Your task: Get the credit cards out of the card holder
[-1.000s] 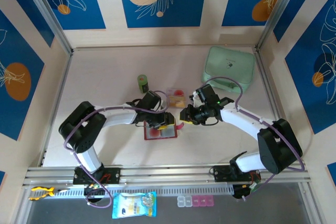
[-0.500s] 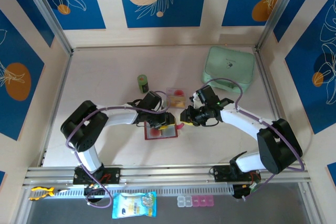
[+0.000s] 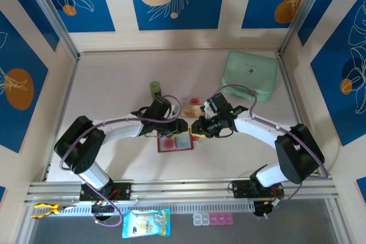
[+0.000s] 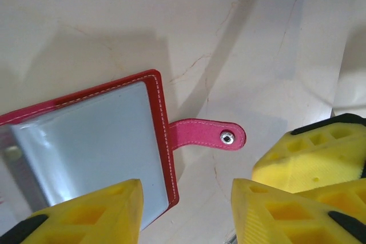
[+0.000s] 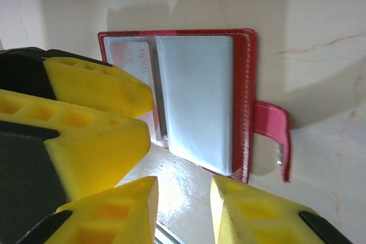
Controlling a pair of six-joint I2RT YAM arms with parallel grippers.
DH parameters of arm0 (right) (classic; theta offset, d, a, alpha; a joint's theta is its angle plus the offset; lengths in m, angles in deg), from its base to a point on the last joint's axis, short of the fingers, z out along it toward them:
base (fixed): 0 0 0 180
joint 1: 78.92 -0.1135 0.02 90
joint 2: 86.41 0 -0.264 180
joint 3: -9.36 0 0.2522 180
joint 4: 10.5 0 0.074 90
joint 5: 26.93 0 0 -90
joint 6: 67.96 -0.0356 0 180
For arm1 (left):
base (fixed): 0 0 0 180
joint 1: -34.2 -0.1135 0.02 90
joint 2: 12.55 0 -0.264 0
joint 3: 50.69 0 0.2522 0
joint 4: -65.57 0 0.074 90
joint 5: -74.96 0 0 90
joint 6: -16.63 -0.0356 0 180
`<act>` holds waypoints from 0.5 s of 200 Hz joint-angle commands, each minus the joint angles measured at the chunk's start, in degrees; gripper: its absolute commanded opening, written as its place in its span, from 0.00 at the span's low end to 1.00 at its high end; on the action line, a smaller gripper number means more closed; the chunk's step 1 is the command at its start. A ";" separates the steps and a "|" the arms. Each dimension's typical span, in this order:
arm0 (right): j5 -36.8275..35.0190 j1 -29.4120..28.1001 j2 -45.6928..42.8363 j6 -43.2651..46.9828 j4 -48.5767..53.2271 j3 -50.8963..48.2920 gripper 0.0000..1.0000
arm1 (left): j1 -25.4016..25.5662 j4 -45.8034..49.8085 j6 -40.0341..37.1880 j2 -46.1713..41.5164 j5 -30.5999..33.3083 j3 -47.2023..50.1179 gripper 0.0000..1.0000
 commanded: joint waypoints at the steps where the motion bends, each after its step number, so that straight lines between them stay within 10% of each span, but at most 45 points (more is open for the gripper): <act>1: 0.85 -1.58 1.94 -0.98 -0.64 2.88 0.30 | -1.81 2.16 -1.86 -3.07 1.15 2.41 0.44; 100: 0.93 -7.48 12.05 -2.46 -2.19 9.58 0.29 | -8.97 5.71 -4.25 -12.01 0.33 11.21 0.31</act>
